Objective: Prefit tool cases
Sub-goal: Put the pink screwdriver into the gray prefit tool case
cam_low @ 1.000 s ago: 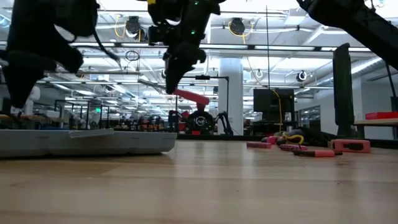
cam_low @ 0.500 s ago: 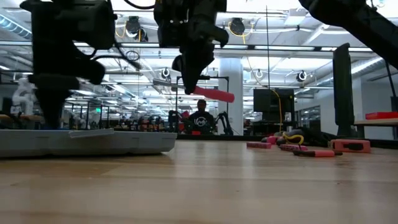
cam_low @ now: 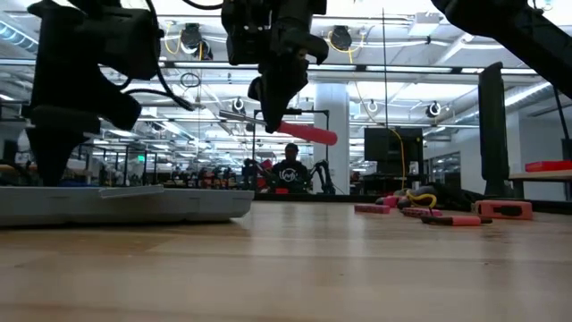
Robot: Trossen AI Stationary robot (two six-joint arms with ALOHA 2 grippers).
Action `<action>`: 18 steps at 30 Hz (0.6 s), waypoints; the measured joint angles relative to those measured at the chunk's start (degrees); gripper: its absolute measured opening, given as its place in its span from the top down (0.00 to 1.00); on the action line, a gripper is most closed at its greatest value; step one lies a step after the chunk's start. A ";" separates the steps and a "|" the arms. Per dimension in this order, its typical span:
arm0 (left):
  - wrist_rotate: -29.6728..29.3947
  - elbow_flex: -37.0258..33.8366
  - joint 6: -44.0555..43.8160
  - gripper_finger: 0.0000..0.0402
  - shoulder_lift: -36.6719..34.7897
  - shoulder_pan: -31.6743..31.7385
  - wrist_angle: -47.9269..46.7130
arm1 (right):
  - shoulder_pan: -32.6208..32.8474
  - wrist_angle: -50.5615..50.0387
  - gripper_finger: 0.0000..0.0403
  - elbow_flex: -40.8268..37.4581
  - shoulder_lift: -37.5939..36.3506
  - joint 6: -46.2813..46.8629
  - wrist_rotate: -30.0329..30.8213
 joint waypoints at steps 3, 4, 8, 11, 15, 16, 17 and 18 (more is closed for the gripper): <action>-0.60 -1.87 -1.29 1.00 -0.24 -0.01 1.53 | 0.01 -0.40 1.00 0.00 0.00 -0.01 0.00; -0.90 -2.12 -1.60 1.00 -0.24 -0.02 2.10 | 0.01 -0.35 1.00 0.00 0.00 -0.01 0.00; -5.25 -1.60 -1.11 1.00 -0.13 0.00 5.29 | 0.01 -0.34 1.00 0.00 0.00 0.03 0.00; -8.49 -0.66 -0.39 1.00 0.04 0.16 7.14 | 0.08 -0.35 1.00 0.00 0.00 0.12 0.00; -8.93 -0.61 1.73 1.00 0.02 1.17 12.16 | 0.33 -1.06 1.00 0.00 0.00 0.18 0.00; -8.95 -0.61 2.24 1.00 0.02 1.33 13.00 | 0.37 -1.49 1.00 0.00 0.00 0.18 -0.01; -8.95 -0.49 2.48 1.00 -0.06 1.40 13.03 | 0.41 -1.66 1.00 0.00 0.00 0.19 -0.02; -9.13 -0.23 2.50 1.00 -0.17 1.46 12.14 | 0.40 -1.93 1.00 0.00 0.00 0.34 -0.03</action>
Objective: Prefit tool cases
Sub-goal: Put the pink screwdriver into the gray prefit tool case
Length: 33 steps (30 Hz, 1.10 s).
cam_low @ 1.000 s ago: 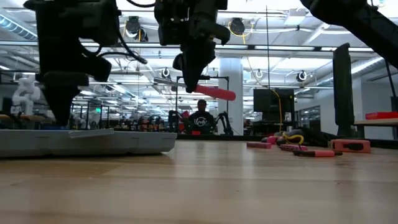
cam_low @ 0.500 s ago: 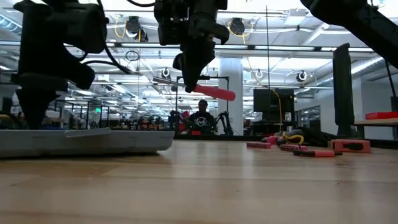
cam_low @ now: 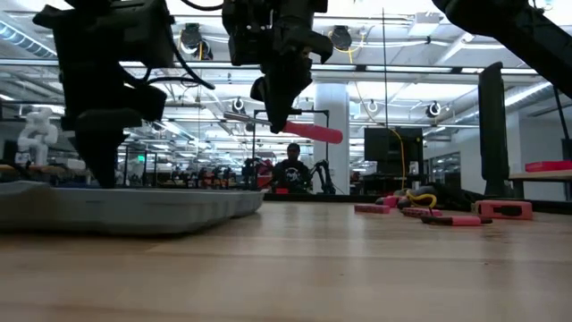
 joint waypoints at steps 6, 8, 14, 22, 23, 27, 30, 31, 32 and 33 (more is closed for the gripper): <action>-6.77 4.70 -1.79 1.00 -2.57 -0.34 -14.91 | -0.62 5.57 1.00 0.00 0.02 6.94 -0.36; -10.45 6.62 -2.85 0.99 -4.62 -0.55 -20.44 | -0.97 11.54 1.00 -0.07 0.33 13.34 0.25; -23.84 11.81 -4.34 0.98 -15.70 -1.46 -27.83 | -0.75 22.85 1.00 -2.23 2.16 22.82 7.56; -34.59 13.24 2.38 0.98 -28.08 -1.48 -23.88 | 0.08 26.01 1.00 -2.17 5.06 27.36 7.15; -34.98 13.24 2.82 0.98 -28.71 -1.46 -23.44 | 0.26 26.26 1.00 -2.19 5.18 27.90 7.08; -36.94 13.24 3.39 0.98 -29.35 -1.46 -23.41 | 1.31 27.90 1.00 -2.10 5.64 28.78 4.90; -37.10 13.24 4.11 0.98 -29.08 -1.47 -23.28 | 2.19 30.03 1.00 -2.10 6.39 28.72 4.67; -37.10 13.22 4.13 0.98 -28.95 -1.46 -23.28 | 2.43 30.23 1.00 -2.12 6.43 28.70 4.57; -37.11 13.21 4.13 0.98 -28.87 -1.46 -23.30 | 2.57 30.51 1.00 -2.12 6.43 28.68 4.56; -37.13 13.21 4.13 0.98 -28.84 -1.47 -23.30 | 2.73 31.24 1.00 -2.11 6.49 28.65 4.61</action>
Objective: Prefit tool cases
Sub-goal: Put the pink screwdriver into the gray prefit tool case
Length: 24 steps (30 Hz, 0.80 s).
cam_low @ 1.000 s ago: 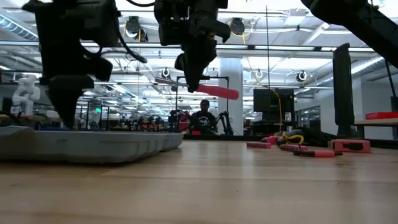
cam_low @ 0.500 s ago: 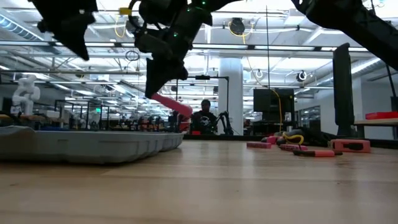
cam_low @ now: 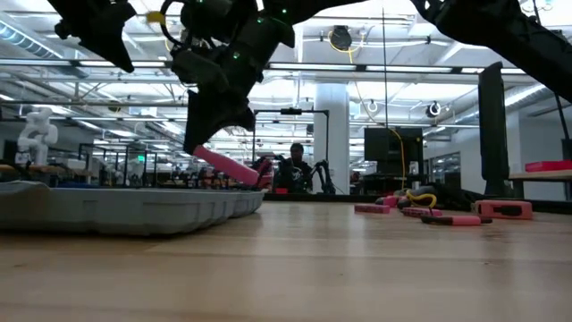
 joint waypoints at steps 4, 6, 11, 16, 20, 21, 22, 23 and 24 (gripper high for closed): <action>0.07 0.00 0.00 0.98 0.27 -0.01 -0.02 | 0.14 -0.03 1.00 0.10 1.61 -1.07 0.19; 0.11 0.00 0.00 0.98 0.27 0.01 -0.01 | 0.16 -0.01 1.00 0.01 2.57 -1.38 0.20; 0.26 0.00 -0.02 0.98 0.29 0.00 0.08 | 0.02 0.59 1.00 0.03 3.89 -2.34 2.21; 0.28 0.00 -0.02 0.98 0.42 -0.01 0.23 | -0.15 0.82 0.99 -0.01 4.00 -3.25 3.23; 0.31 0.00 -0.02 0.98 0.40 0.00 0.26 | -0.30 0.76 0.99 -0.01 4.00 -3.34 3.22; 0.31 0.00 -0.02 0.98 0.40 0.01 0.28 | -0.32 0.87 0.98 -0.01 4.00 -3.34 3.22; 0.31 0.00 -0.02 0.98 0.40 0.00 0.28 | -0.30 0.83 0.98 -0.01 4.00 -3.38 3.22; 0.35 0.00 -0.02 0.98 0.40 0.01 0.28 | -0.27 0.89 0.98 -0.01 4.16 -3.59 3.20; 0.35 0.00 -0.02 0.98 0.40 -0.01 0.28 | -0.26 0.92 0.97 -0.01 4.28 -3.79 3.20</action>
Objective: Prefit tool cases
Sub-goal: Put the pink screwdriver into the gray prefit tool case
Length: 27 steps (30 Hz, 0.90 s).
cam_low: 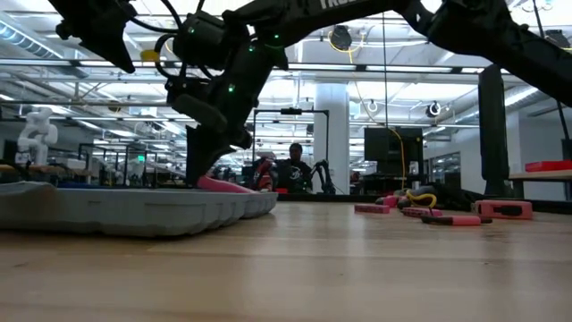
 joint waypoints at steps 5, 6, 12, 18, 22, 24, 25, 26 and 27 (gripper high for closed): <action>0.58 0.00 0.00 0.98 0.00 0.02 0.01 | 0.00 -0.49 0.90 0.00 0.09 -0.18 -0.04; 0.83 0.00 0.00 0.98 0.00 0.02 0.00 | 0.00 -0.49 0.89 0.00 0.09 -0.18 0.02; 1.07 0.00 -0.02 0.98 0.00 0.02 0.01 | 0.00 -0.93 0.81 0.00 0.09 -0.31 0.11; 1.09 -0.02 -0.07 0.98 0.00 0.00 0.00 | -0.12 -0.34 0.84 0.02 0.09 -1.17 3.18; 1.13 0.00 -0.07 0.97 0.00 0.01 0.02 | -0.37 0.14 0.97 0.17 0.77 -2.57 2.60; 1.28 0.00 -0.07 0.97 0.00 0.01 0.02 | -0.35 0.15 0.98 0.16 1.27 -2.70 2.62; 1.29 0.00 -0.07 0.97 0.00 0.02 0.02 | -0.35 0.15 0.98 0.17 1.45 -2.48 2.59; 1.29 0.00 -0.09 0.97 0.00 0.00 0.02 | -0.33 0.23 0.98 0.16 1.61 -2.49 2.65; 1.29 0.00 -0.09 0.97 0.00 0.00 0.02 | -0.33 0.24 0.99 0.17 1.74 -2.50 2.67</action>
